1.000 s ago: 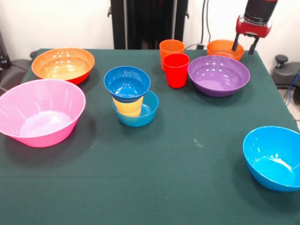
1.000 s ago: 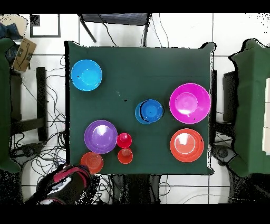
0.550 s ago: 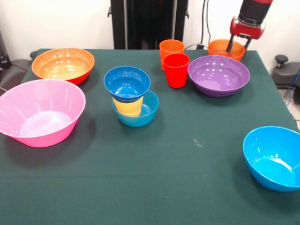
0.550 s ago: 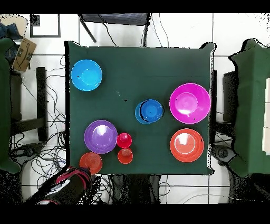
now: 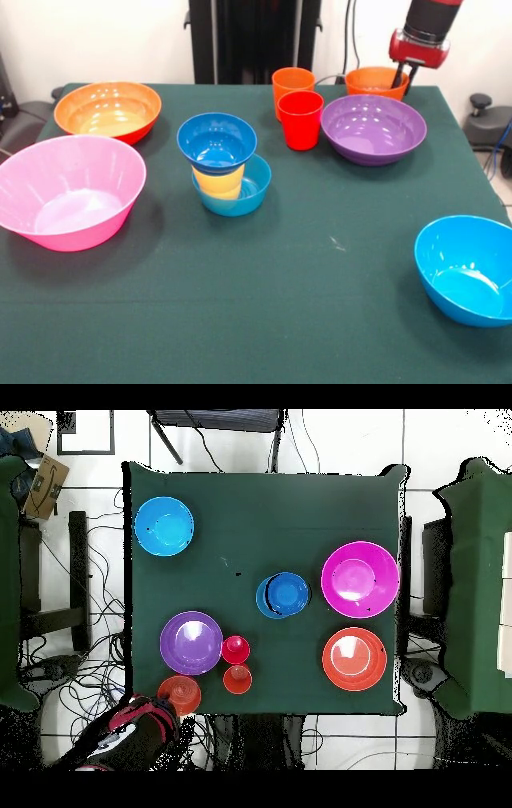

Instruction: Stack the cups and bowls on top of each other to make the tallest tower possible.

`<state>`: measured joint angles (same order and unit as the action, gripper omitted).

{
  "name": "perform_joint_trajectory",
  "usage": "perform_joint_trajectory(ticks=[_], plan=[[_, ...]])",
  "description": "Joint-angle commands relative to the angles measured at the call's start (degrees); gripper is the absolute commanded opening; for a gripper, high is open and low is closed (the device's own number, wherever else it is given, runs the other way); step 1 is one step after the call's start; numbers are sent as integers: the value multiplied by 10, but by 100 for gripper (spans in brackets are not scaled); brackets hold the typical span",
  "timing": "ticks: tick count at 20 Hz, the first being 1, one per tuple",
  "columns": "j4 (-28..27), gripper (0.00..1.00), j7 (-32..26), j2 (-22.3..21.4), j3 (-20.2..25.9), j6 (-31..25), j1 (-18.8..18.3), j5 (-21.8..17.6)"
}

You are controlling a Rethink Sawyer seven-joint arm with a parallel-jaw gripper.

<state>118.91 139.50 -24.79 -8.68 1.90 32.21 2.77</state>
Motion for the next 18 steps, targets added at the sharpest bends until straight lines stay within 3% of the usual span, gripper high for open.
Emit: perform_joint_trajectory(ticks=[1,4,12,18], plan=[[-9,0,54,-51,72,-26,-39,2],[13,0,51,-118,87,-78,-58,7],[15,0,45,-282,76,-318,-78,34],[-37,0,25,-325,47,-473,-100,21]])
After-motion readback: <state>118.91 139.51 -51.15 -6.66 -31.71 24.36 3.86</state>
